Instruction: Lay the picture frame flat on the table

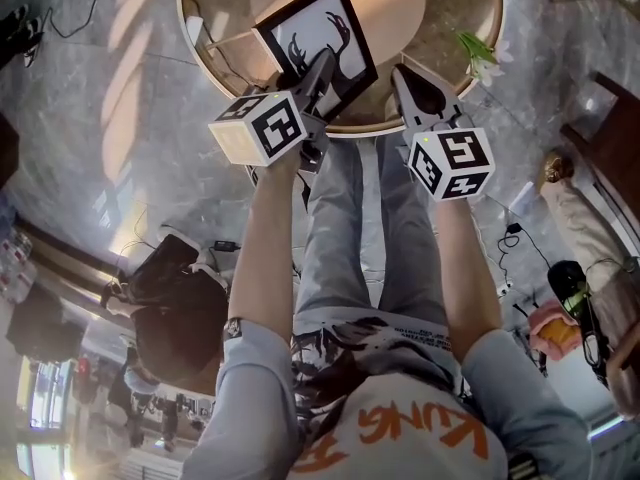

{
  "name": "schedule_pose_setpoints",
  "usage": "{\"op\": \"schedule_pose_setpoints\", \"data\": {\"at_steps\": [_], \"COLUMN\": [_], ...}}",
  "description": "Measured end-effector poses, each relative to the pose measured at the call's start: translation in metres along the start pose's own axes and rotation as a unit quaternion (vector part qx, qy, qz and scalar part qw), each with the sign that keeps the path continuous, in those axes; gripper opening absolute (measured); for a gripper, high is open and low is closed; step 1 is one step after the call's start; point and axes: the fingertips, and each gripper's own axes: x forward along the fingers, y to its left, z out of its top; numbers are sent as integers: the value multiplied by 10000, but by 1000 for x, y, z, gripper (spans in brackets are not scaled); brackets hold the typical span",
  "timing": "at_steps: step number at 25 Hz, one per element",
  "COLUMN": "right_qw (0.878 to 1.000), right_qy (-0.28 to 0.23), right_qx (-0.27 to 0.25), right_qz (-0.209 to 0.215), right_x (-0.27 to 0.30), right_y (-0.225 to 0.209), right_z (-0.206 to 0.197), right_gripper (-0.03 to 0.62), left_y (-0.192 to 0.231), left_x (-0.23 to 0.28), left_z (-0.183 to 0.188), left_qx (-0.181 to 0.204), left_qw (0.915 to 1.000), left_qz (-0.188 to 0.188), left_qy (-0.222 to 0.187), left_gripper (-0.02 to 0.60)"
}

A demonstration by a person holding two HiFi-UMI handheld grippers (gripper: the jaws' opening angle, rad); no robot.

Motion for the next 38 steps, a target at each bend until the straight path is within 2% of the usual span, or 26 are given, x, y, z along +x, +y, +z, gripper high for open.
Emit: {"op": "schedule_pose_setpoints", "data": {"at_steps": [7,10,17,22,25,33,38], "right_qw": [10000,9999,9997,9995,9996,9996,9995], "right_qy": [23,31,10,-2,-12,24,33], "right_qx": [-54,-118,-182,-230,-221,-196,-190], "right_qz": [32,78,149,219,199,214,253], "right_x": [3,3,3,1,-1,-5,-6], "right_y": [-4,-2,4,9,9,9,13], "right_z": [1,2,3,4,4,-2,-2], "right_gripper": [-3,-3,-3,-3,-3,-3,-2], "left_y": [18,22,33,41,45,56,62], "left_x": [26,32,38,34,29,4,-15], "left_z": [11,14,12,-1,-9,-16,-21], "left_qx": [-605,-689,-538,-245,-66,177,23], "left_qw": [9981,9975,9971,9939,9921,9869,9860], "left_qz": [76,135,453,847,982,1444,1574], "left_qy": [79,78,288,656,780,693,554], "left_gripper": [28,28,65,183,218,300,305]}}
